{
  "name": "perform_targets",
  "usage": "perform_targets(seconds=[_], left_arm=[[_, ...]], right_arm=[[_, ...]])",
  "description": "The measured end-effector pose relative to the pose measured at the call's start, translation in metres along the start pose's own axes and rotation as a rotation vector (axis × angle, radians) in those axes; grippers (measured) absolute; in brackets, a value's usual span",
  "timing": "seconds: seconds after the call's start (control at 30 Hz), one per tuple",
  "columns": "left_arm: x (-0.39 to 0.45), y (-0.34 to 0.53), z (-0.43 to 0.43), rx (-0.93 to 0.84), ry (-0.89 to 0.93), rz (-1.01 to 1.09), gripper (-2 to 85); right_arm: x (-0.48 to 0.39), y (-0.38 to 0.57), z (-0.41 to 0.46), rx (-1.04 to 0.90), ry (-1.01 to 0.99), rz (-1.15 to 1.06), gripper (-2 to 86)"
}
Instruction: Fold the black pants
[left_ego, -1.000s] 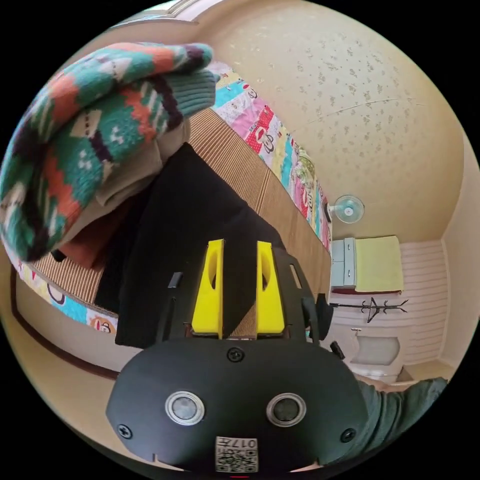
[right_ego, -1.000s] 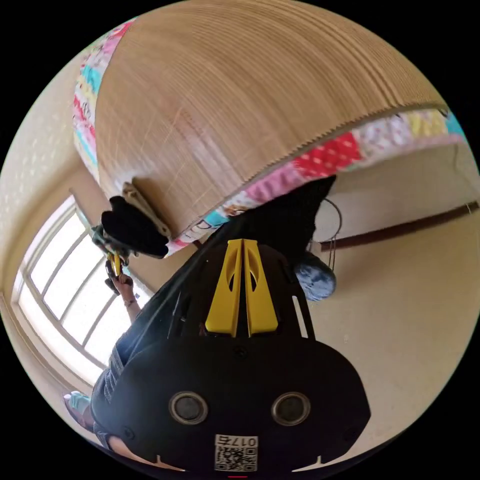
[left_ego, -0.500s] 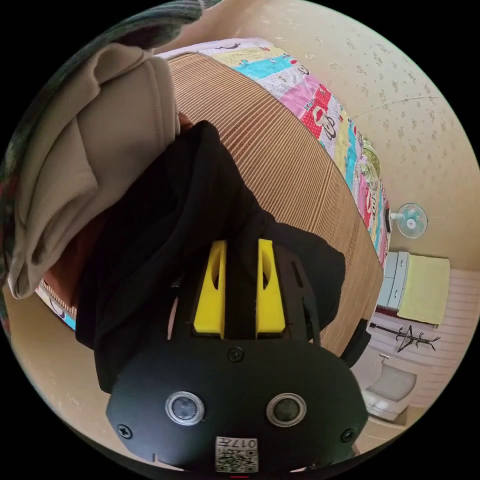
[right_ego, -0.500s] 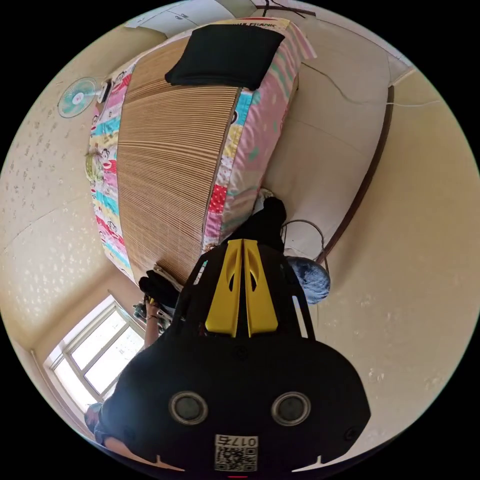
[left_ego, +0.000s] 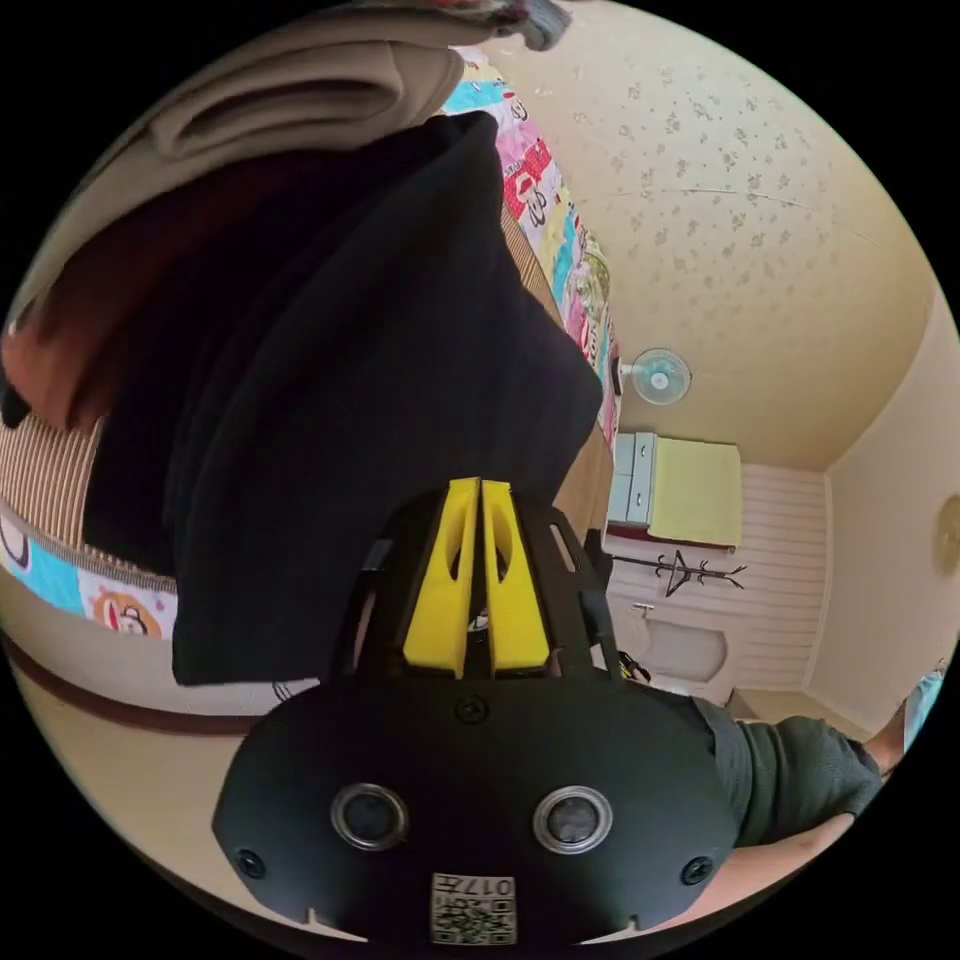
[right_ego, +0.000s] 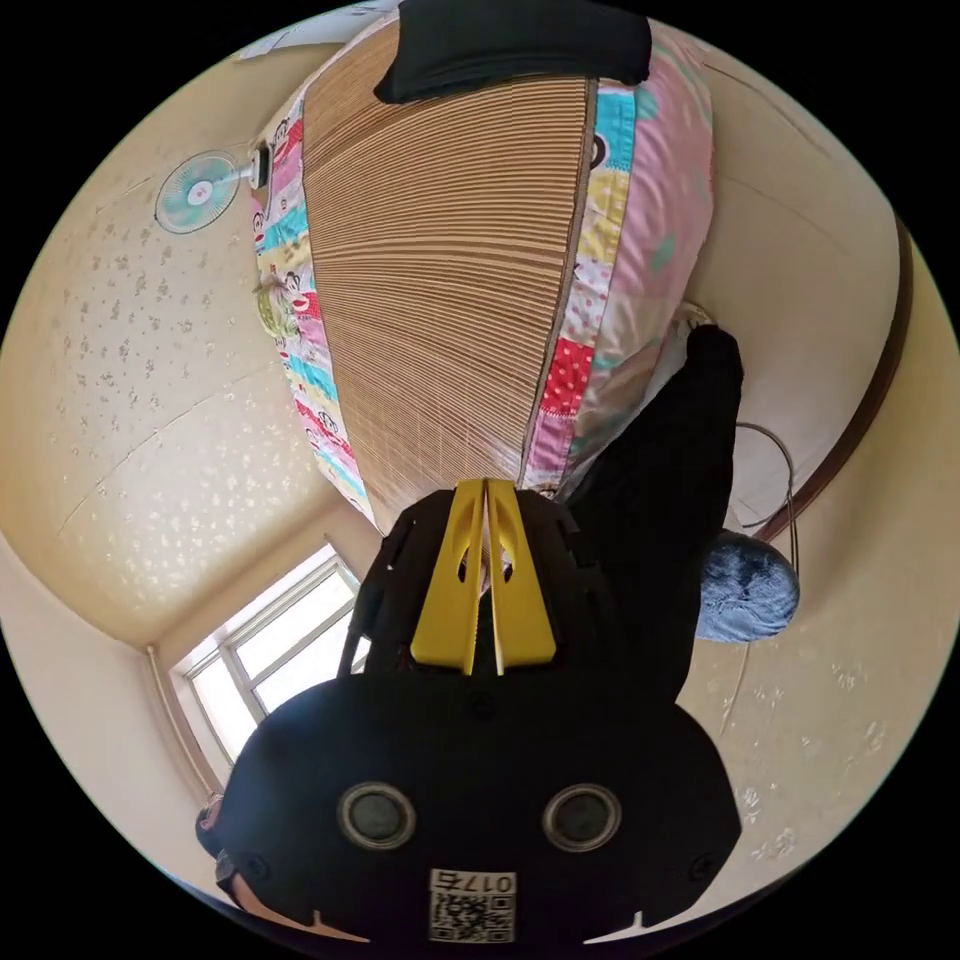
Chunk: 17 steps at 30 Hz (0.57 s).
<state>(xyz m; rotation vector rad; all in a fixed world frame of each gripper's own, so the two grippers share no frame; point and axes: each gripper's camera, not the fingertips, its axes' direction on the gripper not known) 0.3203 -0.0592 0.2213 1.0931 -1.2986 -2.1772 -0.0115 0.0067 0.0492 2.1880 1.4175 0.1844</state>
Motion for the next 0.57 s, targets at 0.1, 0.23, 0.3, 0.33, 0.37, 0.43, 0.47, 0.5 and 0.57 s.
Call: perform_targets(seconds=[0.1, 0.23, 0.3, 0.33, 0.37, 0.43, 0.47, 0.5, 0.57], left_arm=[[-0.021, 0.053, -0.023, 0.066, 0.015, -0.086, -0.7], [-0.070, 0.139, -0.024, 0.157, 0.179, -0.318, -0.9], [-0.094, 0.205, -0.008, 0.185, 0.202, -0.474, -1.0], [-0.097, 0.222, -0.003, 0.187, 0.201, -0.510, -1.0], [-0.103, 0.252, 0.010, 0.192, 0.207, -0.574, -1.0], [-0.107, 0.295, 0.032, 0.213, 0.243, -0.649, -1.0], [-0.106, 0.319, 0.048, 0.240, 0.280, -0.683, -1.0], [-0.104, 0.340, 0.063, 0.271, 0.323, -0.712, -1.0], [-0.099, 0.366, 0.085, 0.320, 0.380, -0.757, -1.0]], right_arm=[[-0.008, -0.004, -0.014, -0.013, -0.020, 0.041, 0.3], [-0.010, -0.017, -0.060, -0.002, -0.066, 0.122, 0.3], [-0.011, -0.022, -0.089, 0.025, -0.085, 0.158, 0.3], [-0.011, -0.026, -0.108, 0.049, -0.103, 0.182, 0.3], [-0.010, -0.028, -0.118, 0.061, -0.115, 0.194, 0.3], [-0.009, -0.036, -0.155, 0.113, -0.181, 0.240, 0.3], [-0.008, -0.038, -0.164, 0.128, -0.201, 0.252, 0.3], [-0.007, -0.042, -0.181, 0.155, -0.242, 0.276, 0.3], [-0.007, -0.047, -0.203, 0.197, -0.308, 0.318, 0.3]])
